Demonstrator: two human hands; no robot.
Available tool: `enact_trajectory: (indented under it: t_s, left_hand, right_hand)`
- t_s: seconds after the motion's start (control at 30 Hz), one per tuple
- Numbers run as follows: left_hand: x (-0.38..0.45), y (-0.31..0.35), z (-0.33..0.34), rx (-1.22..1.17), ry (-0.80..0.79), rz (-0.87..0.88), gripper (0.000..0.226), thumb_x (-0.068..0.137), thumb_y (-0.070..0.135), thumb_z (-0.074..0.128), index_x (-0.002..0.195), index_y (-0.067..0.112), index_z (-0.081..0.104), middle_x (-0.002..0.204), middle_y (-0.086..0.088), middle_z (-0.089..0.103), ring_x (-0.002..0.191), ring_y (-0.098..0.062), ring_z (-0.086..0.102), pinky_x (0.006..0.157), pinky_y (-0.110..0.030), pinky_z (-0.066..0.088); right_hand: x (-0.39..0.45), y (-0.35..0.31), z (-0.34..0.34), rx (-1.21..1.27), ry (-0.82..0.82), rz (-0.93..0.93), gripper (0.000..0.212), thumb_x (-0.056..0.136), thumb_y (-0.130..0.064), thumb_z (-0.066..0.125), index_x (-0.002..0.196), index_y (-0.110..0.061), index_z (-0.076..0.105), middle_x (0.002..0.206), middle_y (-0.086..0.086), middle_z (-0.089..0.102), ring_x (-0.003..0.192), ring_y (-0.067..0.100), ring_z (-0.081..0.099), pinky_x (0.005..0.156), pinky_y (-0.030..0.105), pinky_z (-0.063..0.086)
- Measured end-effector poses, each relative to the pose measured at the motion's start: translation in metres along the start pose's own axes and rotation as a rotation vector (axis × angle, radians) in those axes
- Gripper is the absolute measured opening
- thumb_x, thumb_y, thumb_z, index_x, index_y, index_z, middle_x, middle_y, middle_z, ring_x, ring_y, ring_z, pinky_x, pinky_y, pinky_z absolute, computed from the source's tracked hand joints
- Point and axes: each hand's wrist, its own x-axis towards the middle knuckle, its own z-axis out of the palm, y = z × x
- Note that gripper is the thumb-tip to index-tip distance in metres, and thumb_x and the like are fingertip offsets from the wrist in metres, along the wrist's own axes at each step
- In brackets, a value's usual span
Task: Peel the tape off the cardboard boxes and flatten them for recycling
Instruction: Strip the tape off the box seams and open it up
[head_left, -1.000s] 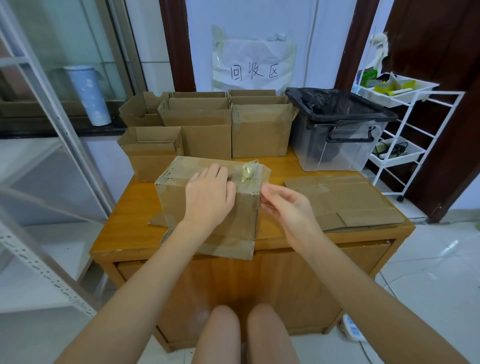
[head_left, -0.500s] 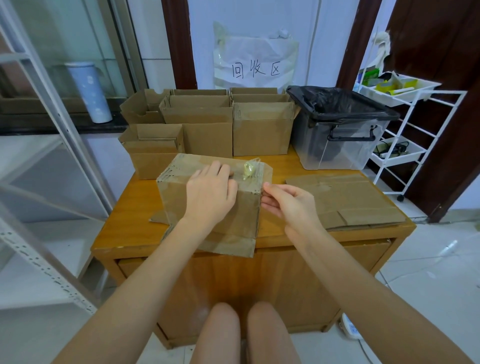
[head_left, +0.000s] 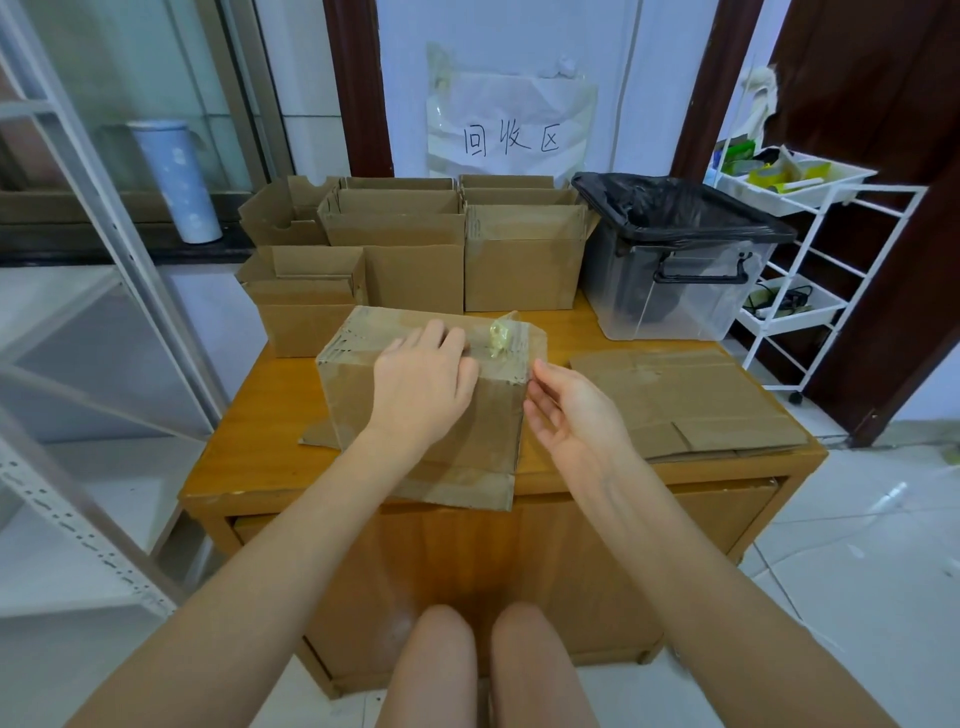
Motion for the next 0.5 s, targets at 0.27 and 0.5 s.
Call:
enact_trajectory:
  t_s: [0.27, 0.5]
  left_hand:
    - [-0.0001, 0.002, 0.0003, -0.005, -0.002, -0.021, 0.035, 0.089, 0.023, 0.034, 0.078, 0.009, 0.065, 0.072, -0.005, 0.057, 0.061, -0.022, 0.055, 0.054, -0.025, 0.035]
    - [0.001, 0.0034, -0.0004, -0.006, -0.024, -0.023, 0.036, 0.089, 0.023, 0.034, 0.078, 0.009, 0.066, 0.073, -0.005, 0.057, 0.061, -0.021, 0.055, 0.055, -0.024, 0.033]
  right_hand:
    - [0.0009, 0.006, -0.0021, -0.026, -0.046, -0.03, 0.012, 0.09, -0.016, 0.064, 0.101, -0.013, 0.065, 0.08, -0.001, 0.065, 0.073, 0.008, 0.057, 0.07, 0.022, 0.05]
    - [0.0036, -0.0037, -0.0069, -0.055, -0.126, 0.037, 0.014, 0.094, -0.013, 0.053, 0.095, -0.009, 0.066, 0.075, 0.0, 0.055, 0.071, 0.01, 0.05, 0.068, 0.022, 0.046]
